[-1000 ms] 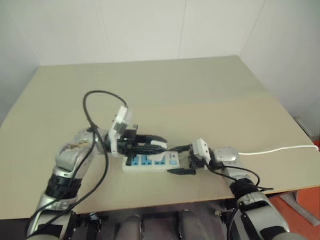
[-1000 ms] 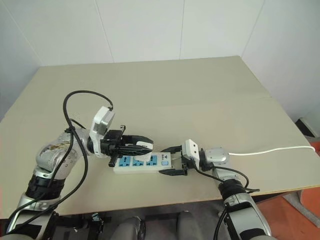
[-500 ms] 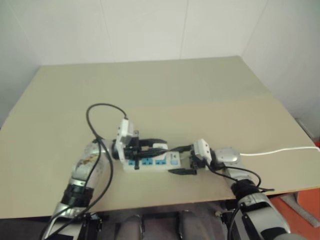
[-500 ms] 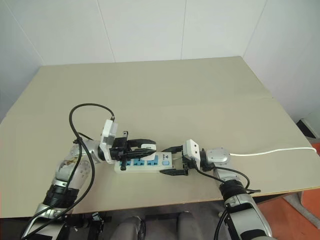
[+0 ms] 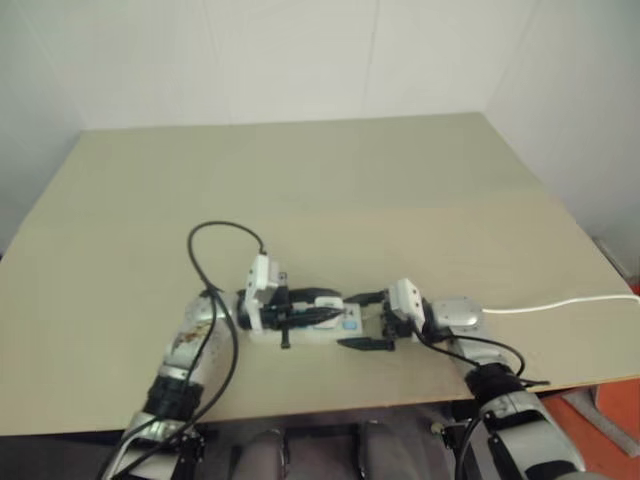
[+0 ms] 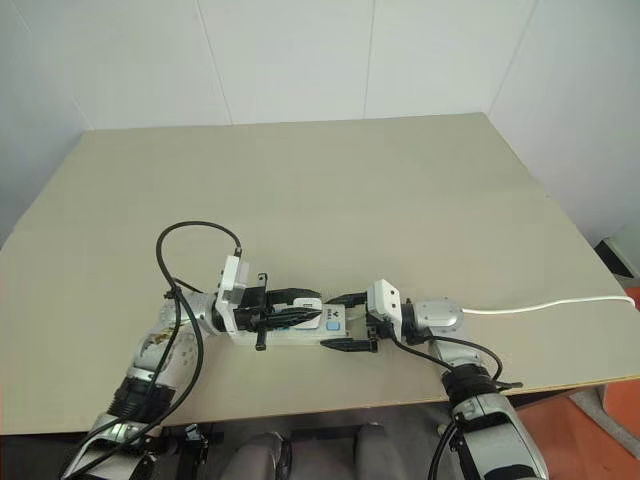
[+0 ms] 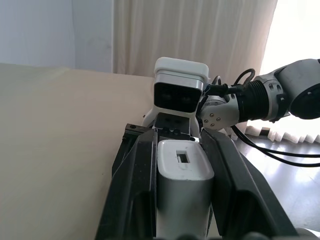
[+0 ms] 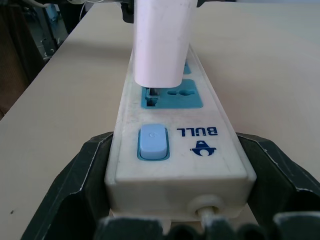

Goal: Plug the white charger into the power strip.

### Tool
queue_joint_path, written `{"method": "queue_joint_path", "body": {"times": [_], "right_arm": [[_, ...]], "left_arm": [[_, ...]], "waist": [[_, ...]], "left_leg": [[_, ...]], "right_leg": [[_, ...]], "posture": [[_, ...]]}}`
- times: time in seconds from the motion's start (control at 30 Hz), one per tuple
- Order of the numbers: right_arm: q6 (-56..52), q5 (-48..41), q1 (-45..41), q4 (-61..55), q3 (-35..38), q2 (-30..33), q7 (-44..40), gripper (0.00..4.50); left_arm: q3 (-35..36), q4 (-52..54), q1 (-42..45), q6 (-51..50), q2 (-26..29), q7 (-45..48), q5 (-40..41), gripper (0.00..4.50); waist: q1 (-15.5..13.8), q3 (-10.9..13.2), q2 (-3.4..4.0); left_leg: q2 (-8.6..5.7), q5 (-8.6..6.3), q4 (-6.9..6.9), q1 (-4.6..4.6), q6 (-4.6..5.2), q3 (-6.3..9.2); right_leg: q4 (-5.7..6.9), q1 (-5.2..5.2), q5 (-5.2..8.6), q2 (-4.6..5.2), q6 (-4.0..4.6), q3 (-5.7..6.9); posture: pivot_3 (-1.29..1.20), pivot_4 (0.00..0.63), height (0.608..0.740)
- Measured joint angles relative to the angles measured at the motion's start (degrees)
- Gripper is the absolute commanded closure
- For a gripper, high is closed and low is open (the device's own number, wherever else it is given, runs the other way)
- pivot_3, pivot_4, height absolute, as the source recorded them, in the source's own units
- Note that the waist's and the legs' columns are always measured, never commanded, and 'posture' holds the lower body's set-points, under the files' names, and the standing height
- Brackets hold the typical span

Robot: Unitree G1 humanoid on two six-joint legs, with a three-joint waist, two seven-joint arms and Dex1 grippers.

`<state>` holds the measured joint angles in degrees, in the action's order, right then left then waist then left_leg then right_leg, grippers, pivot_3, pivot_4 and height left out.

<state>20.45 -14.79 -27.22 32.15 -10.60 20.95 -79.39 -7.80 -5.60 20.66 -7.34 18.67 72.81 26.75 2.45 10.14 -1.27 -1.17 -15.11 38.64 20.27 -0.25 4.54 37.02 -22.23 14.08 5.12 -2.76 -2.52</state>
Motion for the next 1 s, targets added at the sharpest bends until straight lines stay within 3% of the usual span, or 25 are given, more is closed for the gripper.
{"method": "queue_joint_path", "body": {"times": [1.0], "right_arm": [[-3.78, 0.03, 2.22, -5.32, -0.25, 1.25, 0.81, 1.1]], "left_arm": [[-1.06, -6.8, 2.77, 5.23, 1.75, 7.79, 0.15, 3.46]], "waist": [[-0.06, 0.0, 0.0]], "left_leg": [[-0.02, 0.0, -0.56, 0.02, 0.0, 0.0]], "right_leg": [[-0.54, -0.04, 0.02, 0.04, -0.02, 0.03]], "posture": [[0.0, 0.15, 0.74]]}}
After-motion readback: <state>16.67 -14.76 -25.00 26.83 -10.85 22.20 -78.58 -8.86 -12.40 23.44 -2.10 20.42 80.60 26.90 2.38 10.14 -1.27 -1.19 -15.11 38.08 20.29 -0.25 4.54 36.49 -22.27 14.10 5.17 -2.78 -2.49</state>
